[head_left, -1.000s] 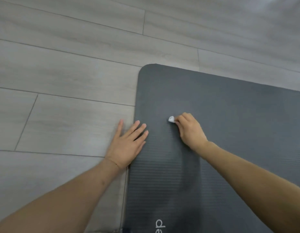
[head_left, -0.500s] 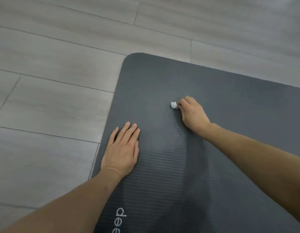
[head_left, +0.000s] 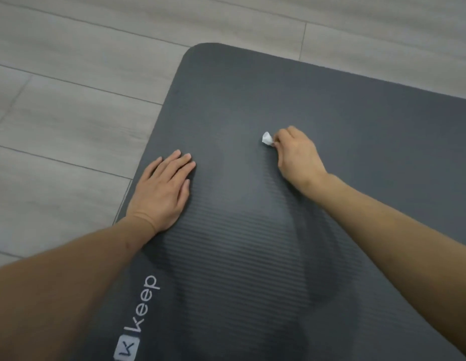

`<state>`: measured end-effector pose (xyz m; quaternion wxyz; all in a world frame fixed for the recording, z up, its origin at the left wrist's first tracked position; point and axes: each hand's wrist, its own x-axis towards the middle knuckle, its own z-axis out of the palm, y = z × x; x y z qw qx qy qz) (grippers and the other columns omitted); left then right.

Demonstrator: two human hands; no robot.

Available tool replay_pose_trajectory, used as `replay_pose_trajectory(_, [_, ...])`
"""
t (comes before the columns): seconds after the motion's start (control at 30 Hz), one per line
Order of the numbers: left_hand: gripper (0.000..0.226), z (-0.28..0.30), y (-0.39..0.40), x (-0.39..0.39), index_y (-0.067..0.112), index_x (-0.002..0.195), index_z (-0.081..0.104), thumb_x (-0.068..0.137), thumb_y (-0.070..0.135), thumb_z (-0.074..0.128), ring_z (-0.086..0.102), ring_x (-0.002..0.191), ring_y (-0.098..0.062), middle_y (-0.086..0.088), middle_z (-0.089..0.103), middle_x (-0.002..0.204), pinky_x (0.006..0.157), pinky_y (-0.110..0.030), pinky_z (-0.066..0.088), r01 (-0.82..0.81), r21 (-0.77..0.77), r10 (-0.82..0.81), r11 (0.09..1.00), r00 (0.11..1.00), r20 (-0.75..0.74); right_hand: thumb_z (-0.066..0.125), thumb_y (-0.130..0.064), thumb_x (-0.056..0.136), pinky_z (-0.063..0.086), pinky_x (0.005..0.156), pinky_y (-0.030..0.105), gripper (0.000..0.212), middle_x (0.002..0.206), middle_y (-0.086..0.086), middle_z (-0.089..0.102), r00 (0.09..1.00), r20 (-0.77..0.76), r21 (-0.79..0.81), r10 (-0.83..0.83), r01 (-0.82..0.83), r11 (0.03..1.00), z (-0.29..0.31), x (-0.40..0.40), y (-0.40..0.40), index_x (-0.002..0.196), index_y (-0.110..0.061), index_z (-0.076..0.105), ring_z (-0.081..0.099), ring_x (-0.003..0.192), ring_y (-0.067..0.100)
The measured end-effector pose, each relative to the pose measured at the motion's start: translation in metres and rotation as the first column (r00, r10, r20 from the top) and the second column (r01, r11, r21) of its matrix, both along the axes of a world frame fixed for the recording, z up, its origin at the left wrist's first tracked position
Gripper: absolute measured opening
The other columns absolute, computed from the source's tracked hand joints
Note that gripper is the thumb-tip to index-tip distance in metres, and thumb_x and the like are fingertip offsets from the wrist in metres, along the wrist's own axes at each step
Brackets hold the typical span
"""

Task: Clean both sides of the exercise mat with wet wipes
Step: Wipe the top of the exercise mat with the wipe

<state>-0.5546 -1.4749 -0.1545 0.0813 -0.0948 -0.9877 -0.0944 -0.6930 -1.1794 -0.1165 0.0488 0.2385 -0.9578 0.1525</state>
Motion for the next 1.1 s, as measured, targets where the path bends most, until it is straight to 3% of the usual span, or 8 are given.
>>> replay_pose_trajectory(0.23, [0.044, 0.002, 0.002, 0.003, 0.015, 0.135, 0.065, 0.1, 0.028, 0.041, 0.05, 0.138, -0.028, -0.006, 0.058, 0.143, 0.11, -0.049, 0.039, -0.062, -0.006, 0.061, 0.998, 0.997, -0.047, 0.064, 0.0, 0.084, 0.046, 0.068, 0.036, 0.017, 0.094, 0.006, 0.052, 0.872, 0.121, 0.028, 0.474, -0.48, 0.877, -0.004, 0.164, 0.004, 0.099, -0.009, 0.063, 0.05, 0.082, 0.025])
replay_pose_trajectory(0.33, [0.045, 0.01, 0.003, 0.007, 0.021, 0.134, 0.065, 0.097, 0.03, 0.041, 0.052, 0.127, -0.029, -0.003, 0.059, 0.136, 0.1, -0.046, 0.04, -0.158, -0.041, 0.158, 0.987, 0.987, 0.003, 0.059, -0.002, 0.089, 0.045, 0.066, 0.042, 0.011, 0.094, 0.01, 0.051, 0.968, -0.038, 0.074, 0.25, -0.247, 0.966, -0.004, 0.085, -0.005, 0.096, -0.01, 0.057, 0.052, 0.086, 0.032])
replay_pose_trajectory(0.47, [0.051, 0.001, -0.01, 0.016, 0.021, 0.146, 0.057, 0.103, 0.032, 0.034, 0.045, 0.144, -0.028, -0.003, 0.053, 0.153, 0.114, -0.048, 0.04, -0.087, 0.046, 0.08, 0.995, 0.989, 0.122, 0.054, -0.001, 0.092, 0.038, 0.071, 0.042, 0.003, 0.094, 0.018, 0.055, 0.992, -0.004, 0.036, -0.122, 0.122, 0.992, 0.001, 0.025, -0.021, 0.092, -0.004, 0.056, 0.055, 0.085, 0.041])
replay_pose_trajectory(0.63, [0.06, -0.005, -0.042, 0.063, 0.018, 0.156, 0.044, 0.104, 0.041, 0.024, 0.023, 0.157, -0.022, 0.0, 0.033, 0.167, 0.126, -0.05, 0.023, -0.154, 0.085, 0.135, 0.984, 0.972, 0.192, 0.059, -0.004, 0.093, 0.043, 0.068, 0.036, 0.005, 0.09, 0.007, 0.049, 0.916, 0.073, -0.011, 0.395, -0.395, 0.919, -0.003, 0.166, -0.034, 0.093, -0.009, 0.058, 0.049, 0.081, 0.027])
replay_pose_trajectory(0.73, [0.06, -0.003, -0.048, 0.088, 0.022, 0.158, 0.04, 0.104, 0.04, 0.022, 0.017, 0.158, -0.017, 0.008, 0.028, 0.168, 0.128, -0.048, 0.014, -0.297, 0.057, 0.283, 0.953, 0.942, 0.18, 0.058, -0.008, 0.092, 0.042, 0.066, 0.034, 0.005, 0.094, 0.006, 0.049, 0.838, 0.057, 0.078, 0.543, -0.546, 0.834, 0.0, 0.141, -0.035, 0.097, -0.01, 0.059, 0.048, 0.083, 0.024])
replay_pose_trajectory(0.87, [0.057, 0.001, -0.048, 0.084, 0.031, 0.156, 0.043, 0.103, 0.039, 0.024, 0.019, 0.158, -0.017, 0.018, 0.033, 0.164, 0.127, -0.049, 0.009, -0.367, 0.021, 0.358, 0.93, 0.917, 0.174, 0.053, -0.002, 0.093, 0.039, 0.068, 0.041, 0.004, 0.093, 0.015, 0.051, 0.989, -0.024, 0.058, 0.148, -0.147, 0.987, -0.002, 0.018, -0.07, 0.09, -0.006, 0.053, 0.053, 0.085, 0.038])
replay_pose_trajectory(0.97, [0.059, 0.0, -0.048, 0.086, 0.033, 0.159, 0.037, 0.103, 0.04, 0.019, 0.013, 0.159, -0.012, 0.018, 0.027, 0.167, 0.128, -0.049, 0.004, -0.335, 0.028, 0.32, 0.942, 0.92, 0.228, 0.055, 0.0, 0.091, 0.038, 0.066, 0.038, 0.007, 0.09, 0.017, 0.053, 1.0, -0.003, -0.003, -0.025, 0.025, 1.0, -0.003, 0.028, -0.092, 0.087, -0.005, 0.053, 0.052, 0.081, 0.038])
replay_pose_trajectory(1.1, [0.059, 0.0, -0.068, 0.085, 0.038, 0.163, 0.019, 0.106, 0.045, 0.008, -0.001, 0.158, -0.007, 0.024, 0.011, 0.168, 0.124, -0.056, -0.015, -0.242, -0.04, 0.244, 0.969, 0.933, 0.264, 0.061, -0.004, 0.091, 0.044, 0.07, 0.036, 0.007, 0.091, 0.006, 0.051, 0.838, 0.116, -0.061, 0.533, -0.53, 0.846, 0.0, 0.159, -0.089, 0.091, -0.011, 0.057, 0.05, 0.081, 0.025])
